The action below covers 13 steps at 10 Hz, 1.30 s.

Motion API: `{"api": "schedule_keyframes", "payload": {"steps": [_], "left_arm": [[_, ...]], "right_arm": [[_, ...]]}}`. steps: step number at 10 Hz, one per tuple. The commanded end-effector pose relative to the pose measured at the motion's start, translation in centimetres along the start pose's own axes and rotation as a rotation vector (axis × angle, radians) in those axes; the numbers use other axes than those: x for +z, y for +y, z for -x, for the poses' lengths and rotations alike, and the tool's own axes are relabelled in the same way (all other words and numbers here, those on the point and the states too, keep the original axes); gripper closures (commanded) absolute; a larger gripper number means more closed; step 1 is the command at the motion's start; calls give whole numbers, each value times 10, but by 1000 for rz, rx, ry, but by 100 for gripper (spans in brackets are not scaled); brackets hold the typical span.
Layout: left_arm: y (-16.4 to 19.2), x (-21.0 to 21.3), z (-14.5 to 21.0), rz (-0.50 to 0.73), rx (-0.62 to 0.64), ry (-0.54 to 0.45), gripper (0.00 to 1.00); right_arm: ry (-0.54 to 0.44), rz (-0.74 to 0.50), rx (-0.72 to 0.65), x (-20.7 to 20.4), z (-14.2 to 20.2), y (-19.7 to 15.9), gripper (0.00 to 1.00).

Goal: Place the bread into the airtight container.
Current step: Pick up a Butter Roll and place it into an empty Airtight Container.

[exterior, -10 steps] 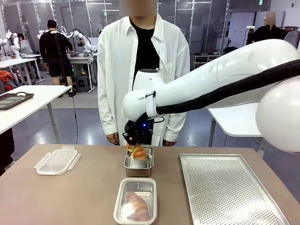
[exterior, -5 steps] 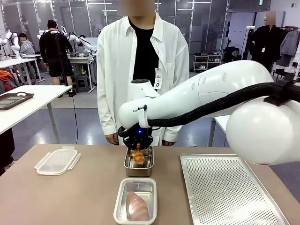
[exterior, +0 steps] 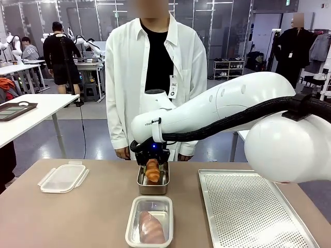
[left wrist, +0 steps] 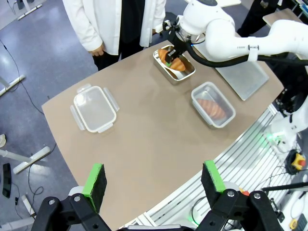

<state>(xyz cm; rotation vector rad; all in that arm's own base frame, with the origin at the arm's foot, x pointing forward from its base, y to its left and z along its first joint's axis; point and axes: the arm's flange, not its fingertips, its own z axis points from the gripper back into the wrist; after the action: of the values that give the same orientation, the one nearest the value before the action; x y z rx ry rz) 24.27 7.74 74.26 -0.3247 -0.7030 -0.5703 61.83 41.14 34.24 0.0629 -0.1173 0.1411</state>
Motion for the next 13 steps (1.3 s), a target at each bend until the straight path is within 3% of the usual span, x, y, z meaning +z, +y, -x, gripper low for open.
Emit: {"api": "schedule_keyframes", "payload": {"steps": [1,3,4,5,13], "left_arm": [[-1,1,0,4,-15,4,0],[-1,1,0,4,-15,4,0],[-1,1,0,4,-15,4,0],[-1,1,0,4,-15,4,0],[-1,1,0,4,-15,4,0]], "right_arm": [[7,-4,5,2,-3,-6,0],[5,-3,5,3,-2,-12,0],[9,-23,16,0,-3,-18,28],[1,2,-5,0,-2,-4,28],[1,2,-5,0,-2,-4,28]]}}
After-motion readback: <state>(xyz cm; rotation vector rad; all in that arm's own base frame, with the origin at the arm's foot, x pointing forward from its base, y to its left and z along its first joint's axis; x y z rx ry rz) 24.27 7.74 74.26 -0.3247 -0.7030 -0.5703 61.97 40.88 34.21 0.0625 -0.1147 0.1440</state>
